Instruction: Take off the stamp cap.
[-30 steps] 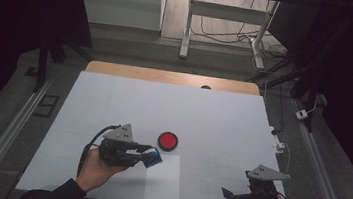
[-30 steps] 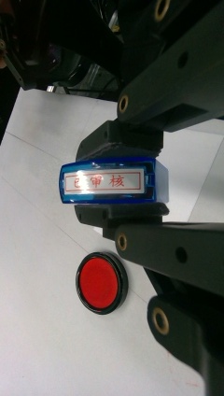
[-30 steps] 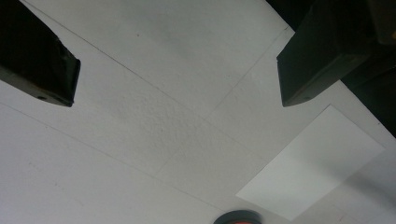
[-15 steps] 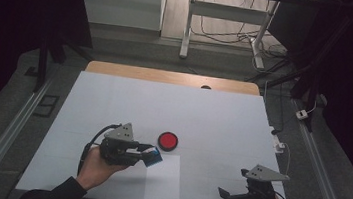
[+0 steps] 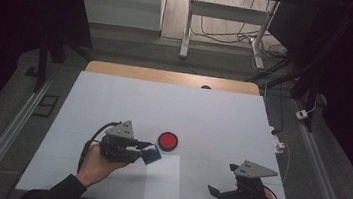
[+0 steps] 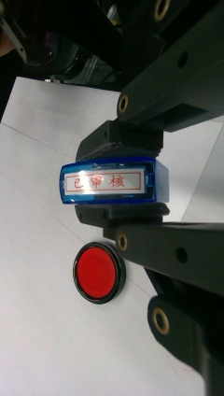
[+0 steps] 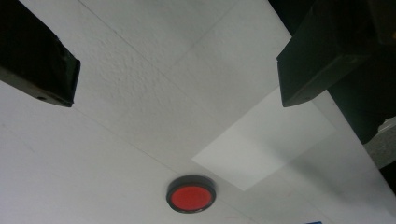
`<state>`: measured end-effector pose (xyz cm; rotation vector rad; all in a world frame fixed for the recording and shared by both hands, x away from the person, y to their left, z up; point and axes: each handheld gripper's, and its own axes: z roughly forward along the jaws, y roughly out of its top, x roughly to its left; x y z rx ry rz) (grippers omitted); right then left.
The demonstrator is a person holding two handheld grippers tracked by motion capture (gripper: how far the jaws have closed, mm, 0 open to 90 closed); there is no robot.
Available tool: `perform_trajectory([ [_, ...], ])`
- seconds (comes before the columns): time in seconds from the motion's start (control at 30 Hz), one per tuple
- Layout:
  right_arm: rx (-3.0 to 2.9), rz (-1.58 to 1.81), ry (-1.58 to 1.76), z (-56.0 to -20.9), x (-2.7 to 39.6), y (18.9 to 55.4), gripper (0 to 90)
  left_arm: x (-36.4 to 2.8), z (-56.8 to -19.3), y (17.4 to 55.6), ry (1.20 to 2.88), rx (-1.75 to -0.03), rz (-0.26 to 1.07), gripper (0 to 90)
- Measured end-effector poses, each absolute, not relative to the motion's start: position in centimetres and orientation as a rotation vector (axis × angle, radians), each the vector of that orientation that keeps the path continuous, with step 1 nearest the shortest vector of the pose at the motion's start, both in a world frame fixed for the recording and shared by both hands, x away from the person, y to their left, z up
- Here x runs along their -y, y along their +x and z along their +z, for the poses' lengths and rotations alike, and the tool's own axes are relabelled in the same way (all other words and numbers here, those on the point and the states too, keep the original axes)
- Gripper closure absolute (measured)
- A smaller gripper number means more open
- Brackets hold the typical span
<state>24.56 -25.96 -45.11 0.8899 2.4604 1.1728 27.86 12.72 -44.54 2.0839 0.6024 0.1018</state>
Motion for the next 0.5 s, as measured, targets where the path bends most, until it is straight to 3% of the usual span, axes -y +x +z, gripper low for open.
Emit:
perform_trajectory([
  [0.5,-2.538,1.269,0.800,-45.5,23.3,25.8,0.0,-12.6,-45.0,28.3,2.085,-0.543,0.121,70.0],
])
